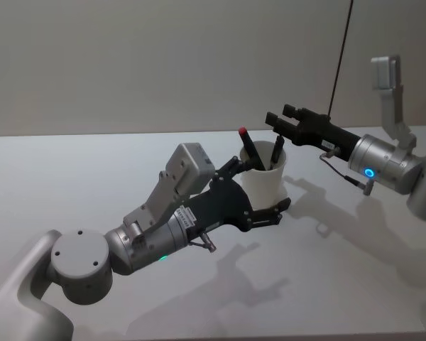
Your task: Place the pen into the pen holder.
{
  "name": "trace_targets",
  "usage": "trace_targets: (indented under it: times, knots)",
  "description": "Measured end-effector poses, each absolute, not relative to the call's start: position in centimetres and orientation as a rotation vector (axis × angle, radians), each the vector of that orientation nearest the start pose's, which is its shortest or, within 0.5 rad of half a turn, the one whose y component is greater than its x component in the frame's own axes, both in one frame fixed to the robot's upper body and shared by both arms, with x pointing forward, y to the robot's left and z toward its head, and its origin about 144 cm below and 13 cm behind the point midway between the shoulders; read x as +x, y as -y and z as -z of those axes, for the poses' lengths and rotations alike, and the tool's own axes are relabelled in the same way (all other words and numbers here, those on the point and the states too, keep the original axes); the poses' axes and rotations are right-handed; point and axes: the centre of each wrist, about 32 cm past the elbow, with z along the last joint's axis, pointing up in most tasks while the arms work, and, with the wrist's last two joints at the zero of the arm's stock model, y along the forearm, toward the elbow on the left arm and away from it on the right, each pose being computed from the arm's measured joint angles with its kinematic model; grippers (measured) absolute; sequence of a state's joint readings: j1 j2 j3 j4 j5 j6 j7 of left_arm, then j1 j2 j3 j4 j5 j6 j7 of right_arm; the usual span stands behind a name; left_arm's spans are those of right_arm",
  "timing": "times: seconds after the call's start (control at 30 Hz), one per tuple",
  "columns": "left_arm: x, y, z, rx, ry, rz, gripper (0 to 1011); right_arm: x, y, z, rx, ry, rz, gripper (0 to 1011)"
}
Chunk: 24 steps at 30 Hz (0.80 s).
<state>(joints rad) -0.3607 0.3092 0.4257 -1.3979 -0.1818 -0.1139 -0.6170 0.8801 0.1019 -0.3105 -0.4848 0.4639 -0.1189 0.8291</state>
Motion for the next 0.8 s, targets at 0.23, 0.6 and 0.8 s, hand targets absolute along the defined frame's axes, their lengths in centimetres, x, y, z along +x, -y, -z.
trace_targets:
  times: [0.23,0.6,0.8]
  knots:
    - [53.86,-20.79,-119.27,0.093,0.275,-0.599,1004,66.74,24.07,-118.45,0.105,-0.164,0.712,796]
    - [53.86,-20.79,-119.27,0.092,0.275,-0.599,1004,66.73,24.11,-118.41,0.109,-0.164,0.711,1002]
    - [53.86,-20.79,-119.28,0.092,0.275,-0.600,1004,66.73,24.12,-118.40,0.111,-0.164,0.711,1001]
